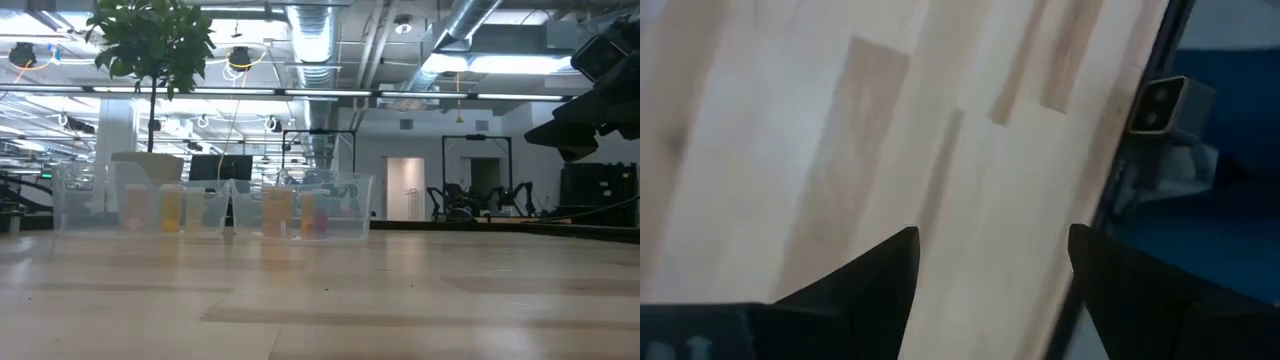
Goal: Pick and place medicine bottles into bin by pill shape (circle, oval)
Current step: Put the orange capsule bottle into the right transparent bin
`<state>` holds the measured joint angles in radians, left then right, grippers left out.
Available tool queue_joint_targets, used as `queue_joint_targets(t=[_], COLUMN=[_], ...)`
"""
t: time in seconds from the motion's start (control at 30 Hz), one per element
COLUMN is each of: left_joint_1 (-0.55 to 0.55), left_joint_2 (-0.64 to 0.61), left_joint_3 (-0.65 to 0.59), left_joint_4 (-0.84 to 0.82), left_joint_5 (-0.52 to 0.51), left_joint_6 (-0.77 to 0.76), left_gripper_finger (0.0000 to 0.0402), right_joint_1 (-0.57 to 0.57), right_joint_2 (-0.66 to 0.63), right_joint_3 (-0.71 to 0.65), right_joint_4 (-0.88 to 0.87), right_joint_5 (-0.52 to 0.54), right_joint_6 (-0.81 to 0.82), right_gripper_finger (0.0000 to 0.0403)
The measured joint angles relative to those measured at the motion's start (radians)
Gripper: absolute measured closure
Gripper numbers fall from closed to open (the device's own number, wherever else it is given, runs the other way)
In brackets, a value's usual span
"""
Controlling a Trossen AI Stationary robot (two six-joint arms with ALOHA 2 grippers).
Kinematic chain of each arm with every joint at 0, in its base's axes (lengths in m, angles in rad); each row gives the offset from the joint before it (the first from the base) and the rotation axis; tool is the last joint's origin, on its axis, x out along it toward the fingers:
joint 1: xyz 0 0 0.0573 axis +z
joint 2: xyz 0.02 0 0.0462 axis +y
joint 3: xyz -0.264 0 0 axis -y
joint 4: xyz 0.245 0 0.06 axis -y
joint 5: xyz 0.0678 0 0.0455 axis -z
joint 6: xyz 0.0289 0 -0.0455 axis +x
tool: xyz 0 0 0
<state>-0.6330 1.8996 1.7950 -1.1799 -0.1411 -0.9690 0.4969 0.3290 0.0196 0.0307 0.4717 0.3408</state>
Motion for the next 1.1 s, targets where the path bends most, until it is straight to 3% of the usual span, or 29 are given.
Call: queue_joint_targets(t=[0.27, 0.53, 0.87, 1.1], left_joint_1=[-0.200, -0.347, -0.423, -0.427], left_joint_2=[0.000, 0.000, 0.000, 0.001], left_joint_3=[0.000, 0.000, -0.004, -0.126], left_joint_4=[-0.080, -0.143, -0.231, -0.136], left_joint_5=[0.012, 0.031, 0.011, 0.061], left_joint_6=[-0.446, -0.816, -0.963, -0.960], left_gripper_finger=[0.0146, 0.0087, 0.0072, 0.0072], right_joint_1=[0.000, 0.000, 0.000, 0.000], right_joint_2=[0.000, 0.000, 0.000, 0.000], right_joint_3=[0.000, 0.000, 0.000, 0.000], right_joint_4=[0.000, 0.000, 0.000, 0.000], right_joint_5=[0.000, 0.000, 0.000, 0.000], right_joint_6=[0.002, 0.010, 0.009, 0.009], right_gripper_finger=[0.0177, 0.0177, 0.0177, 0.0177])
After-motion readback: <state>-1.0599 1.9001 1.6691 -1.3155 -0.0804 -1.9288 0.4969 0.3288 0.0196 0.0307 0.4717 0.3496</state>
